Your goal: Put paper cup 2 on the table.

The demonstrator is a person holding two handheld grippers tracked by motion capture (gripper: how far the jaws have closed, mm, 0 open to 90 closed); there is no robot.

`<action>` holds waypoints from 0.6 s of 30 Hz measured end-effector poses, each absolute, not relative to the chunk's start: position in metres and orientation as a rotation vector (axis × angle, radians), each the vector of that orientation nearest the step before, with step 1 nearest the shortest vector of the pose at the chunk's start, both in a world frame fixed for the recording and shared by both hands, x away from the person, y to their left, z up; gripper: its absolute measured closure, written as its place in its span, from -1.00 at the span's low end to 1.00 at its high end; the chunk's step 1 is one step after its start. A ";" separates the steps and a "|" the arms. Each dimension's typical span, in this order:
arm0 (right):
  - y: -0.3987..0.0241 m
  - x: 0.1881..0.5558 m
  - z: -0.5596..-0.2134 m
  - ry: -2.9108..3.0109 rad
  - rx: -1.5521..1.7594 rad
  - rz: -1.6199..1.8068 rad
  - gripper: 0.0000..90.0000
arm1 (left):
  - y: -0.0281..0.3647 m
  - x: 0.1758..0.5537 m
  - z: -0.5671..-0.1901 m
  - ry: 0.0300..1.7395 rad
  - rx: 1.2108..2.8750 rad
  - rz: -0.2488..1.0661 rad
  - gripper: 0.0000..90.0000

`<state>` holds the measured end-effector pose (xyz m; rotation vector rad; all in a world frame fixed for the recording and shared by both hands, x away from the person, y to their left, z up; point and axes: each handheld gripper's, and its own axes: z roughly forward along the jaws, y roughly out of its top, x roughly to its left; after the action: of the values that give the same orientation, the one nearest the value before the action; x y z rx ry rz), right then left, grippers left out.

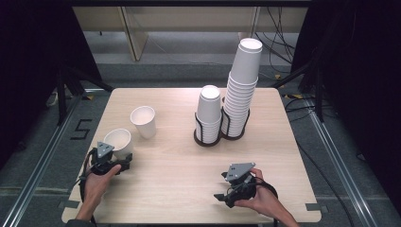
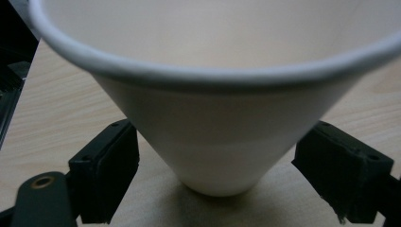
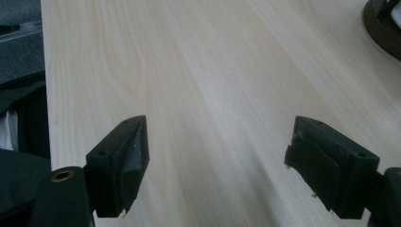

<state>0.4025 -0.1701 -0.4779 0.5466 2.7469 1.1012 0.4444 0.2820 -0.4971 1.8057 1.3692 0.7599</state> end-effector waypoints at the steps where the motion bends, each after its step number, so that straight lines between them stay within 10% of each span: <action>1: -0.170 0.402 -0.478 2.747 0.548 1.100 -0.52 | 0.282 0.442 -0.496 1.372 1.808 0.762 -0.68; 18: -0.175 0.399 -0.479 2.743 0.578 1.101 -0.52 | 0.288 0.415 -0.489 1.385 1.766 0.777 -0.32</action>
<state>0.3994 -0.1751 -0.4789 0.5778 2.7429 1.1013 0.4153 0.2880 -0.4890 1.7659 1.3847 0.7769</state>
